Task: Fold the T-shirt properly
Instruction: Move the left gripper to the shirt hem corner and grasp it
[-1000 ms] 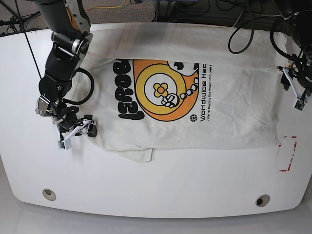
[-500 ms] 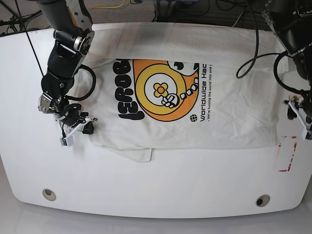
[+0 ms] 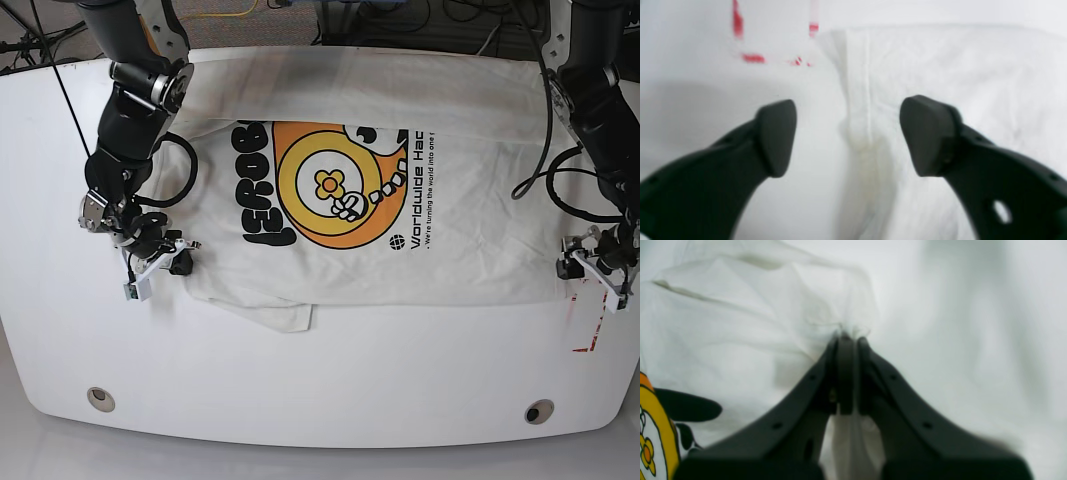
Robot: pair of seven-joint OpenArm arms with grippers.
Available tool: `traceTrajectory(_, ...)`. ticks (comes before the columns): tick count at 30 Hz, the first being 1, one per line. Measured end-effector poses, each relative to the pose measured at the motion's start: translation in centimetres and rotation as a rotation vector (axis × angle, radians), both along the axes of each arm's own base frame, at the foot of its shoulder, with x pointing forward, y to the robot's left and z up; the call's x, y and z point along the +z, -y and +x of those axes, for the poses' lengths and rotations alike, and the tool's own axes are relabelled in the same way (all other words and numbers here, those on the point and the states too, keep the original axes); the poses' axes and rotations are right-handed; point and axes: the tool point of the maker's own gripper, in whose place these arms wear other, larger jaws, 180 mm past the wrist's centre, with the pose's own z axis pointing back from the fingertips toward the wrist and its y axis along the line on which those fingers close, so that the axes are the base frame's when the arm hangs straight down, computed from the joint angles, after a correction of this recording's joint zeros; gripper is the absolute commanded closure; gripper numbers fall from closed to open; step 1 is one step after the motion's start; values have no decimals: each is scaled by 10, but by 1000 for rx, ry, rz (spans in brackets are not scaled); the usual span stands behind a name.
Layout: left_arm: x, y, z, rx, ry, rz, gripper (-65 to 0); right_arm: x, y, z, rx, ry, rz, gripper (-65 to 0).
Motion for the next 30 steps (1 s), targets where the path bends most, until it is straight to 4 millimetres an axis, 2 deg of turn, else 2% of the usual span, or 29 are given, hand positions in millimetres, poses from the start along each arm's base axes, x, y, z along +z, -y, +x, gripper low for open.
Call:
traceTrajectory(5, -21, 5, 5, 50, 15, -47, -553, 0, 0, 0, 0, 0, -1, 0)
traceTrajectory(13, -41, 4, 14, 149, 31, -121, -553, 0, 1, 0, 0, 0, -1, 0)
traceTrajectory(24, -41, 8, 28, 182, 84, -178, -546, 0, 1, -1, -2, 0, 2, 0)
traceTrajectory(27, -43, 19, 32, 159, 77, -179, -508, 0, 1, -1, -3, 0, 2, 0)
traceTrajectory(30, -45, 32, 37, 116, 66, -162, -413, -1, 1, -1, -2, -1, 1, 0)
